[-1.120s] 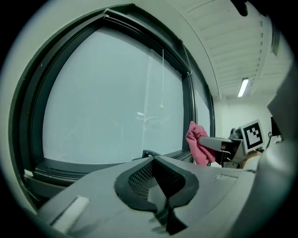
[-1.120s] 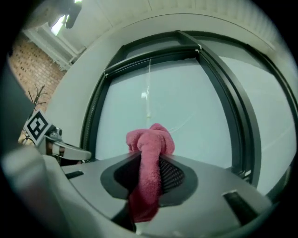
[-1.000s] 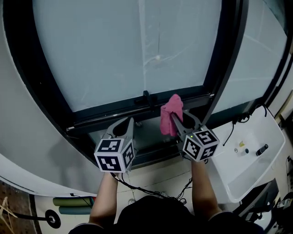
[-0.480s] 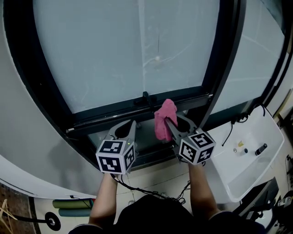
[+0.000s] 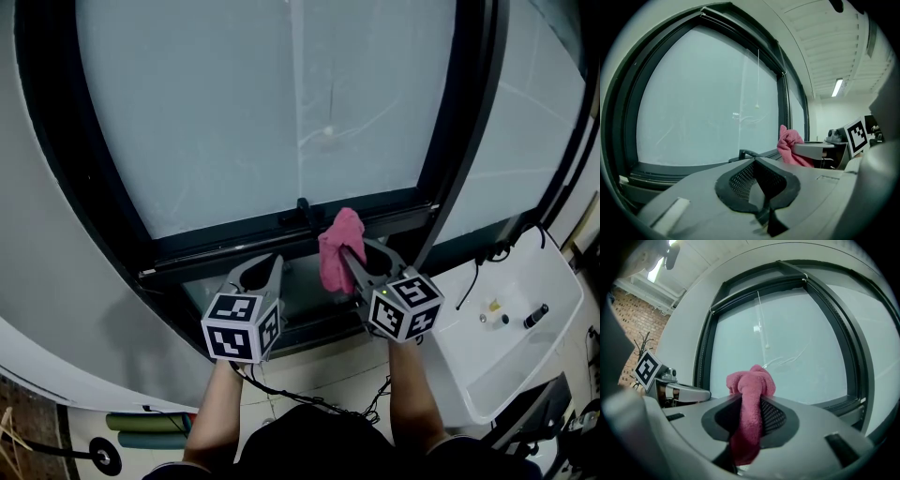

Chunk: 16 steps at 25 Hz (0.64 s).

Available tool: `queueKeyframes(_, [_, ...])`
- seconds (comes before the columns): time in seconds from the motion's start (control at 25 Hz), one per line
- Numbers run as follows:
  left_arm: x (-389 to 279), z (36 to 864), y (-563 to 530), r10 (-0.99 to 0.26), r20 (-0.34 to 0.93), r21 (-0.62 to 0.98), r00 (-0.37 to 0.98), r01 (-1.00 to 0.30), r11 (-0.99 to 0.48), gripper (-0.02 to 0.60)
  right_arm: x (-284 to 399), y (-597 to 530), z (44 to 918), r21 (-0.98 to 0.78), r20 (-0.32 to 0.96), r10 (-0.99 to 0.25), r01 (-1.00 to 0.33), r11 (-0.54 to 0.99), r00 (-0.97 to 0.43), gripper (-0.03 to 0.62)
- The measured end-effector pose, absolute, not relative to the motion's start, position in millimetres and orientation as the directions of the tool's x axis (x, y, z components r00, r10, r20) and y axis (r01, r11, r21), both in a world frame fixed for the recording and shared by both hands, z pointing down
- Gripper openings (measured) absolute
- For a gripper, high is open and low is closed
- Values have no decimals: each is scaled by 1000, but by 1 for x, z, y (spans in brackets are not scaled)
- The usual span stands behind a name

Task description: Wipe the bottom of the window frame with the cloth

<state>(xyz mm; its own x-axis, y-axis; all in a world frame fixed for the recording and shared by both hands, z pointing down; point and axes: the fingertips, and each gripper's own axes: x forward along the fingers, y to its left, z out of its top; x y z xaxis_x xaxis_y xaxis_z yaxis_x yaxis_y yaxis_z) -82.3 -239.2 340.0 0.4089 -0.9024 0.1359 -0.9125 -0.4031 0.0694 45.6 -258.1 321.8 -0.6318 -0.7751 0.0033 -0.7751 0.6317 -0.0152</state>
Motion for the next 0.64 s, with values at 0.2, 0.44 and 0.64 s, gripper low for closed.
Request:
queueKeyframes(0.2, [-81, 338, -242, -901, 130, 68, 414, -910, -408, 8, 42, -259, 321, -9, 5, -771, -771, 637, -637, 109])
queueKeyframes(0.44, [-81, 338, -245, -900, 126, 69, 417, -909, -411, 8, 44, -262, 319, -13, 0, -774, -774, 633, -633, 109])
queueKeyframes(0.64, [-83, 338, -247, -900, 124, 71, 418, -908, -412, 9, 43, -265, 319, -14, 4, -776, -775, 631, -631, 109])
